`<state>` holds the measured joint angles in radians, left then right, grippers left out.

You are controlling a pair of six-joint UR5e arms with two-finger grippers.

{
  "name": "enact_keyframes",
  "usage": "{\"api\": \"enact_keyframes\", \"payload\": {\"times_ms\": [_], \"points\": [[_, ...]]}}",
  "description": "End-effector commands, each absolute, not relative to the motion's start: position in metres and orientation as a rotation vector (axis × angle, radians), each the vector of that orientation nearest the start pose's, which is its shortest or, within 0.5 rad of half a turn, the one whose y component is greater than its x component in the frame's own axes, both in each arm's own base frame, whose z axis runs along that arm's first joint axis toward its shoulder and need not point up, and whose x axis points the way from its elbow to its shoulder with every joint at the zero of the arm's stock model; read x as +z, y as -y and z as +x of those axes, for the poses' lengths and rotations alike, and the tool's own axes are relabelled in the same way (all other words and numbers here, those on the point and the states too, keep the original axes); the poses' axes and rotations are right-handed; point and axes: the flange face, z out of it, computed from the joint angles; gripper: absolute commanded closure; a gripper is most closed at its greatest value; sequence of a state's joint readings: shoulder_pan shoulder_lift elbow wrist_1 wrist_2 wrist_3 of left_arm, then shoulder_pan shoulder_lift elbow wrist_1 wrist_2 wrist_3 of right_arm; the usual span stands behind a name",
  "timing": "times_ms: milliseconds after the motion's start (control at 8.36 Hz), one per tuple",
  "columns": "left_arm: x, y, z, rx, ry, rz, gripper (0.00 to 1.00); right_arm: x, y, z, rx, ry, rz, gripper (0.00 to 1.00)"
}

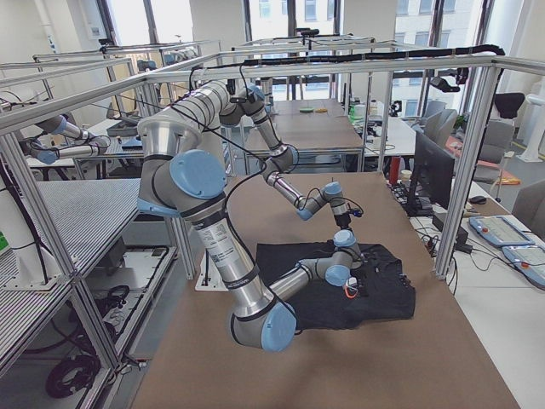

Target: Fold clothes

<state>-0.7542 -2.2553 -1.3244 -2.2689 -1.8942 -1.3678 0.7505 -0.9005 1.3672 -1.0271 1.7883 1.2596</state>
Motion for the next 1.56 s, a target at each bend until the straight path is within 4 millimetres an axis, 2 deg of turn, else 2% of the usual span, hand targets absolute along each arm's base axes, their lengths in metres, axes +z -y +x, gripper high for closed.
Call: {"api": "enact_keyframes", "payload": {"times_ms": [0,120,239,359,479,598,718,838,957,1077,1197,1436], "points": [[0.264,0.546,0.474,-0.343,-1.196,0.222,0.01,0.263,0.574,-0.458,0.445,1.024,0.304,0.05],[0.268,0.528,0.473,-0.379,-1.206,0.211,0.01,0.248,0.538,-0.464,0.486,1.02,0.278,0.05],[0.281,0.503,0.471,-0.375,-1.202,0.212,0.01,0.248,0.465,-0.458,0.484,0.963,0.304,0.05],[0.278,0.486,0.457,-0.374,-1.195,0.206,0.01,0.257,0.397,-0.451,0.46,0.927,0.344,0.05],[0.256,0.468,0.449,-0.396,-1.186,0.179,0.0,0.271,0.353,-0.445,0.501,0.941,0.314,0.05],[0.235,0.45,0.446,-0.434,-1.194,0.185,0.0,0.29,0.329,-0.441,0.563,0.936,0.249,0.05],[0.23,0.423,0.455,-0.459,-1.205,0.218,0.0,0.322,0.297,-0.433,0.62,0.91,0.194,0.05],[0.226,0.409,0.463,-0.471,-1.207,0.259,0.0,0.338,0.267,-0.419,0.623,0.906,0.194,0.06],[0.226,0.406,0.466,-0.472,-1.205,0.262,0.0,0.362,0.245,-0.412,0.626,0.884,0.175,0.08],[0.226,0.406,0.466,-0.472,-1.206,0.263,0.0,0.382,0.23,-0.402,0.698,0.906,0.119,0.13],[0.226,0.407,0.465,-0.473,-1.204,0.266,0.0,0.403,0.215,-0.389,0.692,0.914,0.095,0.18],[0.225,0.406,0.464,-0.474,-1.207,0.265,0.0,0.425,0.198,-0.383,0.672,0.906,0.084,0.24]]}}
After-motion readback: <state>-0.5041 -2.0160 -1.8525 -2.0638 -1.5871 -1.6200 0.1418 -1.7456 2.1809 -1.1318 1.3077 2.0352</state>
